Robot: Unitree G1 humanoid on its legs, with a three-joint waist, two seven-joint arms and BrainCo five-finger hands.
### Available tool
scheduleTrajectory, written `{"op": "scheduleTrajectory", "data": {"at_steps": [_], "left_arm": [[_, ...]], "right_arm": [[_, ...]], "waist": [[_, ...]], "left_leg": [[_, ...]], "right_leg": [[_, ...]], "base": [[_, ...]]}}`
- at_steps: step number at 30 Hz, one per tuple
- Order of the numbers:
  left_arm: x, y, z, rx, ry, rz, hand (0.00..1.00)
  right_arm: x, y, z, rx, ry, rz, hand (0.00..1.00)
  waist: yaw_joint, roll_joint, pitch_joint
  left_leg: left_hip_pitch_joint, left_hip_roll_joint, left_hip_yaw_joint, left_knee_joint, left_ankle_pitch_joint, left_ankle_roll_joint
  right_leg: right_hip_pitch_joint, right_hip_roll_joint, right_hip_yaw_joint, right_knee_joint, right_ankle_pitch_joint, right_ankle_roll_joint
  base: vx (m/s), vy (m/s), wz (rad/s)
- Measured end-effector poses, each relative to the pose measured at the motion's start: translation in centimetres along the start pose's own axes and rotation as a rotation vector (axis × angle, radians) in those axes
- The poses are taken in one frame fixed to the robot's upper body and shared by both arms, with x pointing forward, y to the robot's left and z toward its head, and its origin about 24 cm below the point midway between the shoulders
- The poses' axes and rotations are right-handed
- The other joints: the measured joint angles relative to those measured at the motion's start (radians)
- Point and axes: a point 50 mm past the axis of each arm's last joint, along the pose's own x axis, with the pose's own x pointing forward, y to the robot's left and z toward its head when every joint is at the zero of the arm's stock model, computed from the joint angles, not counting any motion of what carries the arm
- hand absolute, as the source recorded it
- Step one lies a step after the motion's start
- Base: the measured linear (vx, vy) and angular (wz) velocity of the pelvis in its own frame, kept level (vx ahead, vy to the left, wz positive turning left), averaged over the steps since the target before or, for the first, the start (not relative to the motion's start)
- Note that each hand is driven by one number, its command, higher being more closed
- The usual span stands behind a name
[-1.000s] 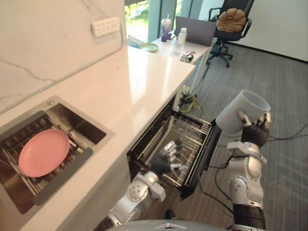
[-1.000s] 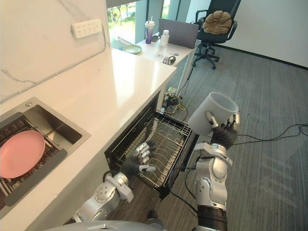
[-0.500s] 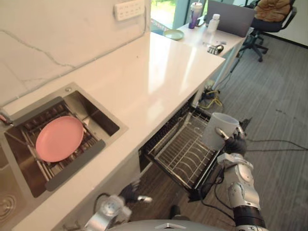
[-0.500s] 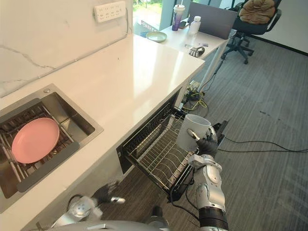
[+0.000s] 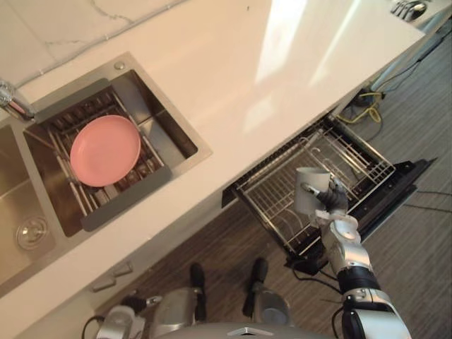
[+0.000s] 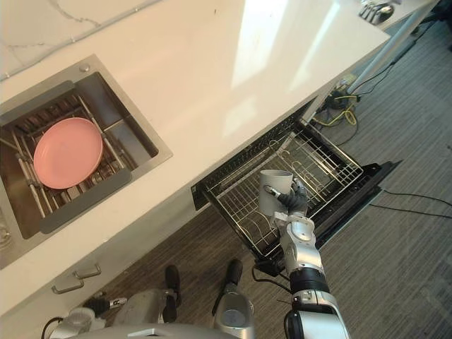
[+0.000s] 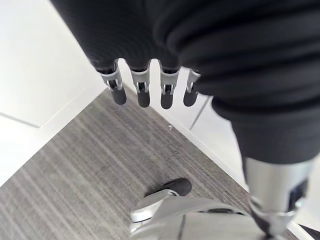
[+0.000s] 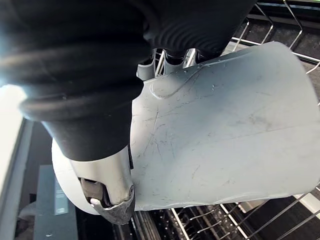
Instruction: Walk over to the sink, pick up the cup, carry it to the dishwasher, place the cup inside the dishwasher, then close the dishwasher door
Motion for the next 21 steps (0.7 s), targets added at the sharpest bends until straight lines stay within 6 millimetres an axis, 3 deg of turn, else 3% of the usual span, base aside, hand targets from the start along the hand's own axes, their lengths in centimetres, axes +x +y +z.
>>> {"op": "scheduleTrajectory", "data": {"at_steps": [5,13,21], "left_arm": [[0.1,-0.1,0.4,-0.020,-0.017,0.004,0.00],[0.2,-0.6,-1.4,0.030,0.094,-0.082,0.00],[0.4,-2.1,-1.1,0.091,0.099,-0.133,0.00]], "right_arm": [[1.1,0.1,1.8,-0.038,-0.043,-0.002,1.00],[3.3,1.6,5.3,-0.195,-0.109,0.087,1.00],[4.4,2.5,5.5,-0.376,-0.068,0.157,1.00]], "waist": [[0.021,0.001,0.058],[0.046,0.007,0.120],[0.074,0.042,0.162]], "left_leg": [[-0.054,-0.005,-0.027,0.012,0.018,0.004],[-0.160,-0.006,-0.071,0.006,0.065,-0.002],[-0.206,-0.006,-0.106,-0.054,0.130,-0.012]], "right_leg": [[-0.041,-0.003,-0.014,0.022,0.002,-0.003],[-0.136,-0.003,-0.022,0.039,0.015,-0.020],[-0.191,0.004,-0.030,0.042,0.020,-0.033]], "base": [[-0.05,0.007,0.19],[-0.08,0.002,0.15],[-0.05,-0.007,0.14]]}}
